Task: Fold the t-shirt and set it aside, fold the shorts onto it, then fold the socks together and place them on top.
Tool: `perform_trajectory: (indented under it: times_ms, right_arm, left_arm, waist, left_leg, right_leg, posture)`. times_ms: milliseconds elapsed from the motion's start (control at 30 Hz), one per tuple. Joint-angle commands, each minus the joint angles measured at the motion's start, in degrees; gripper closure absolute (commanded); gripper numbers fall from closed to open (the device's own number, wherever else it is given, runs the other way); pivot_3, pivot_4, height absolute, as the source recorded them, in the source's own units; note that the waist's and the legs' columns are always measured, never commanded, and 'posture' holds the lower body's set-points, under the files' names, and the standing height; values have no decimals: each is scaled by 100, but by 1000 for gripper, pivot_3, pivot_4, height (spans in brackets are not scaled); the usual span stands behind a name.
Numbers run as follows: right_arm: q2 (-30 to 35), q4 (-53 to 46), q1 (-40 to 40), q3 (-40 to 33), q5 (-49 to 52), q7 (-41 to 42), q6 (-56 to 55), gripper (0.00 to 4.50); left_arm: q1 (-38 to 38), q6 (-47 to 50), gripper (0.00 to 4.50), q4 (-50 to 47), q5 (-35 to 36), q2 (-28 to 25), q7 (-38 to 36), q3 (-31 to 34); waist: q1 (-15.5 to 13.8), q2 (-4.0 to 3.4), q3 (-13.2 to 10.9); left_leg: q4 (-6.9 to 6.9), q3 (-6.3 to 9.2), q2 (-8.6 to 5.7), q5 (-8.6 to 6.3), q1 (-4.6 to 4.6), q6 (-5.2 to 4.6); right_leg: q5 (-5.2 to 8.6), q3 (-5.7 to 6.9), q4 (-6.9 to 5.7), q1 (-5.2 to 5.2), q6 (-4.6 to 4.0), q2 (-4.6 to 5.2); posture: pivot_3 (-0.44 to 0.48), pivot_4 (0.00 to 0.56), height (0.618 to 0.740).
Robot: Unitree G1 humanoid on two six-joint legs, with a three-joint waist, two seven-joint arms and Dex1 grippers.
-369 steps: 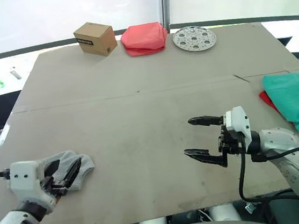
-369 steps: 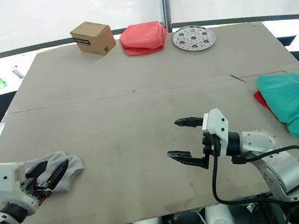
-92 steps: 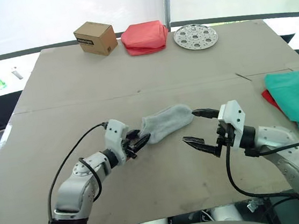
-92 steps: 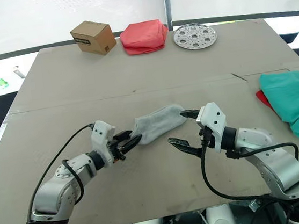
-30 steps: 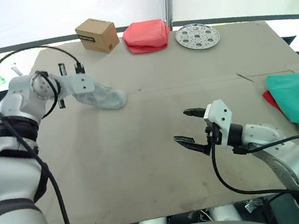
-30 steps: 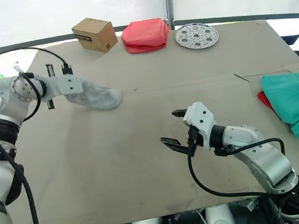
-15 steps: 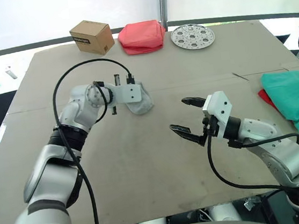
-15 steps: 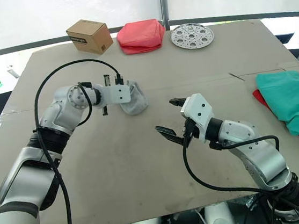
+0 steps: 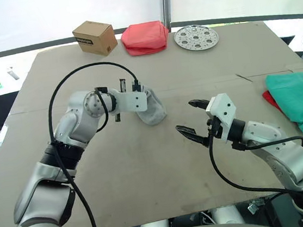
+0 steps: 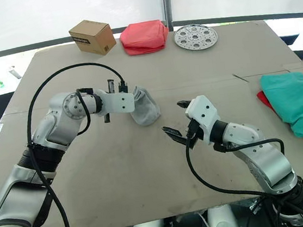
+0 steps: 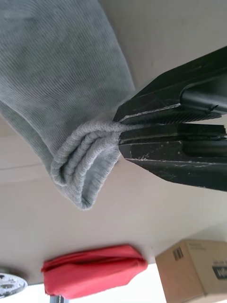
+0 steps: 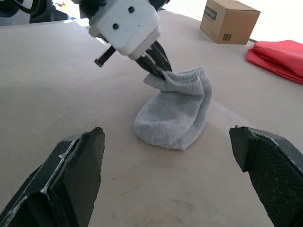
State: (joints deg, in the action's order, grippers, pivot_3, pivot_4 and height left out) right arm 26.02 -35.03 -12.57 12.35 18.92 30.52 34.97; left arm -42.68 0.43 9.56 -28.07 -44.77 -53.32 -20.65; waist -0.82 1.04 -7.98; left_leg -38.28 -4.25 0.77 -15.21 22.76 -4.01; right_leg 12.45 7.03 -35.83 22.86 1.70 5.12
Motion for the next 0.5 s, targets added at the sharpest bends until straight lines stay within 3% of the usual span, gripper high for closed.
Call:
perform_trajectory:
  times_ms: [33, 200, 367, 400, 500]
  right_arm:
    - [23, -207, -27, -138, 33, -1, -35, 0]
    - [47, -186, -6, -180, 56, 31, -35, 0]
    - [65, -170, 42, -204, 64, 53, -62, 0]
    - [71, -176, 60, -215, 67, 59, -66, 0]
    - [64, -159, 82, -232, 71, 67, -75, 0]
  left_arm:
    - [-133, -338, 4430, -246, -61, -70, 240, 164]
    - [522, -401, 4430, -838, 785, 72, -27, 404]
    - [955, 18, 2396, -919, 1543, 172, -305, 749]
    - [999, 507, 1942, -914, 2046, 253, -520, 979]
    - [1195, 1770, 1942, -612, 3829, 237, -1652, 1779]
  waist:
    - [-5, 0, 0]
    - [4, -4, 1]
    - [7, -8, 1]
    - [5, -8, 1]
    - [11, -8, 2]
  left_leg:
    - [0, 2, 0, 0, 0, 0]
    - [2, 2, 1, 0, 0, 1]
    - [1, 2, 6, 1, -3, 2]
    - [0, 2, 6, 0, -3, 2]
    - [-5, 1, 5, 0, -2, 0]
  right_leg:
    - [-1, 1, 0, 0, -2, 0]
    - [-4, 0, 0, 0, -6, 6]
    - [-4, 4, -2, -1, -6, 9]
    - [-3, 3, -1, -1, -5, 4]
    - [3, 2, 0, -5, 5, 2]
  posture:
    - [0, 150, 736]
    - [0, 150, 736]
    - [0, 150, 736]
    - [0, 150, 736]
    - [0, 150, 736]
